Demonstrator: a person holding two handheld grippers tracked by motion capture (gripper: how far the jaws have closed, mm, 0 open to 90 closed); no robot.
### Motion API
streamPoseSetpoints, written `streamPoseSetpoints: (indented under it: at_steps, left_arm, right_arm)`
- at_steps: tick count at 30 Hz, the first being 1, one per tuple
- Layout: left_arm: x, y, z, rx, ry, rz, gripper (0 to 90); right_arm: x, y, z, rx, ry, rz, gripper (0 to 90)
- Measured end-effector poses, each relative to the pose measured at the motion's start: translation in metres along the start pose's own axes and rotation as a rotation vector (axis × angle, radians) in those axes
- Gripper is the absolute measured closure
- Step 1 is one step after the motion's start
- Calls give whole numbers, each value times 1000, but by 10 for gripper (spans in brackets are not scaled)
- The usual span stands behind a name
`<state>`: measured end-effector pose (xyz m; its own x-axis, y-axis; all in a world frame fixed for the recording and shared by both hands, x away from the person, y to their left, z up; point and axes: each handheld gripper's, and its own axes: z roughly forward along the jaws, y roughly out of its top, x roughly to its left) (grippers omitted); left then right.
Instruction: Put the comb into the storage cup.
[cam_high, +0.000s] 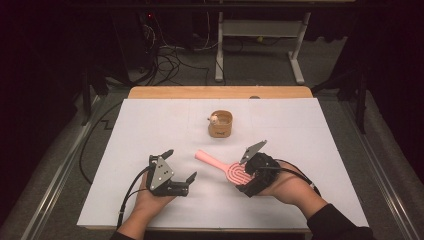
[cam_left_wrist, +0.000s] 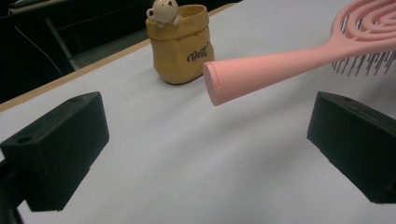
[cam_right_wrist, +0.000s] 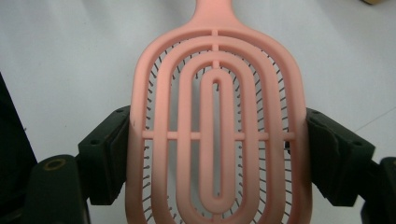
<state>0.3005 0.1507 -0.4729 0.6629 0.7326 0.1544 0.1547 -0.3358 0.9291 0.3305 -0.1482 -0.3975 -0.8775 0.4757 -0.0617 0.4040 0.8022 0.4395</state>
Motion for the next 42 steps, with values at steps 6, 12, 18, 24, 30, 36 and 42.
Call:
streamPoseSetpoints:
  at_steps: [6, 12, 18, 24, 30, 36, 42]
  left_arm:
    - [-7, -1, 3, 20, 3, 45, 0]
    - [-12, -2, 5, 28, 2, 81, 0]
    - [-15, -1, 6, 28, 2, 89, 0]
    - [-18, -1, 7, 37, 19, 127, 0]
    - [-22, -1, 8, 27, 15, 165, 0]
    - [-27, 0, 11, 40, 20, 191, 0]
    - [-29, 1, 12, 57, 27, 197, 0]
  right_arm:
    - [2, 5, 5, 9, 8, -17, 203]
    - [4, 9, 5, 10, 11, -27, 203]
    - [5, 10, 5, 20, 9, -21, 202]
    - [7, 12, 7, 18, 12, -40, 202]
    - [9, 14, 10, 35, 4, -44, 202]
    - [9, 17, 12, 31, 7, -40, 202]
    - [13, 21, 15, 41, 5, -47, 202]
